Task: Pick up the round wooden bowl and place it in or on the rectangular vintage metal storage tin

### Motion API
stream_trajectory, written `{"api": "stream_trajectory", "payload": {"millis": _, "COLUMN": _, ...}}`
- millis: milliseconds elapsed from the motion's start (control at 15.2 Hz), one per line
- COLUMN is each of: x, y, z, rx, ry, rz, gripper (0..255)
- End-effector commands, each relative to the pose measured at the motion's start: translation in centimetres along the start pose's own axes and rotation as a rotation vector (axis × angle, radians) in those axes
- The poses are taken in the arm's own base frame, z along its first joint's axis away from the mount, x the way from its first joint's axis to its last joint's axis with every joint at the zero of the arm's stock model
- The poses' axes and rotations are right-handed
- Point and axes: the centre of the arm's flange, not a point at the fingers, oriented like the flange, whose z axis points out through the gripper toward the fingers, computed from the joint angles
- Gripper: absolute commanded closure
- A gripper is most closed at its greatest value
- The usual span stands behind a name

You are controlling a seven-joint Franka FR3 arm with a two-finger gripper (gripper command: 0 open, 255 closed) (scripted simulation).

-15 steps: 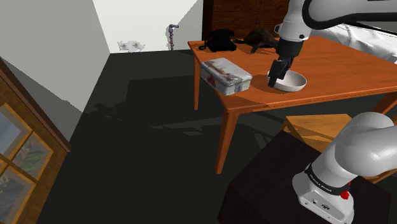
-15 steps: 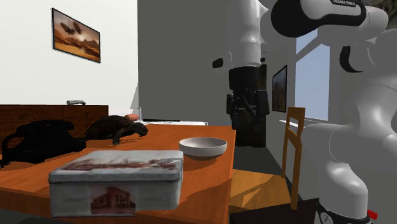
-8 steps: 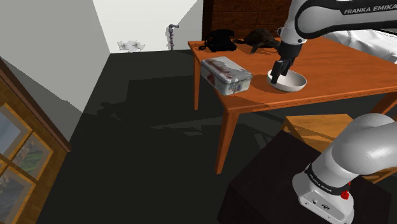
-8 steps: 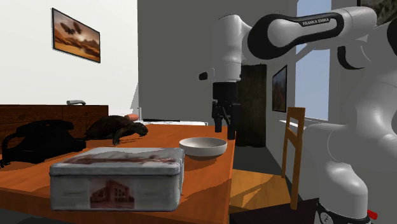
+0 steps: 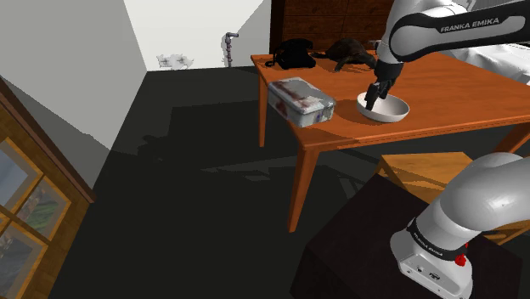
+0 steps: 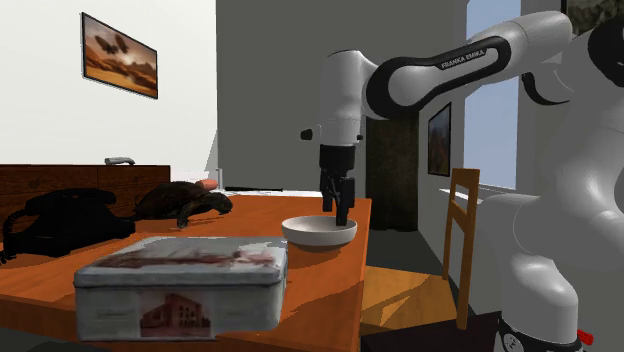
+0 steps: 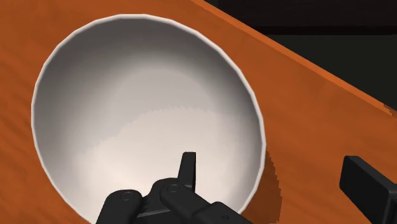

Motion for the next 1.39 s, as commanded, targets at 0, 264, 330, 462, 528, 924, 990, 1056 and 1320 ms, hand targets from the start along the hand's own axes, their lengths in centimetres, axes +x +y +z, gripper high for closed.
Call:
{"api": "stream_trajectory", "payload": {"millis": 0, "x": 0.0, "y": 0.0, "z": 1.1, "rx": -0.002, "ry": 0.001, "rz": 0.000, "gripper": 0}}
{"api": "stream_trajectory", "payload": {"millis": 264, "x": 0.0, "y": 0.1, "z": 3.0, "rx": -0.002, "ry": 0.001, "rz": 0.000, "gripper": 0}}
{"api": "stream_trajectory", "payload": {"millis": 330, "x": 0.0, "y": 0.0, "z": 3.0, "rx": -0.002, "ry": 0.001, "rz": 0.000, "gripper": 0}}
{"api": "stream_trajectory", "payload": {"millis": 462, "x": 0.0, "y": 0.1, "z": 3.0, "rx": -0.002, "ry": 0.001, "rz": 0.000, "gripper": 0}}
{"api": "stream_trajectory", "payload": {"millis": 528, "x": 0.0, "y": 0.1, "z": 3.0, "rx": -0.002, "ry": 0.001, "rz": 0.000, "gripper": 0}}
{"api": "stream_trajectory", "payload": {"millis": 924, "x": 0.0, "y": 0.1, "z": 2.9, "rx": -0.002, "ry": 0.001, "rz": 0.000, "gripper": 255}}
{"api": "stream_trajectory", "payload": {"millis": 990, "x": 0.0, "y": 0.1, "z": 2.9, "rx": -0.002, "ry": 0.001, "rz": 0.000, "gripper": 255}}
{"api": "stream_trajectory", "payload": {"millis": 1056, "x": 0.0, "y": 0.1, "z": 2.9, "rx": -0.002, "ry": 0.001, "rz": 0.000, "gripper": 255}}
{"api": "stream_trajectory", "payload": {"millis": 1320, "x": 0.0, "y": 0.1, "z": 2.9, "rx": -0.002, "ry": 0.001, "rz": 0.000, "gripper": 255}}
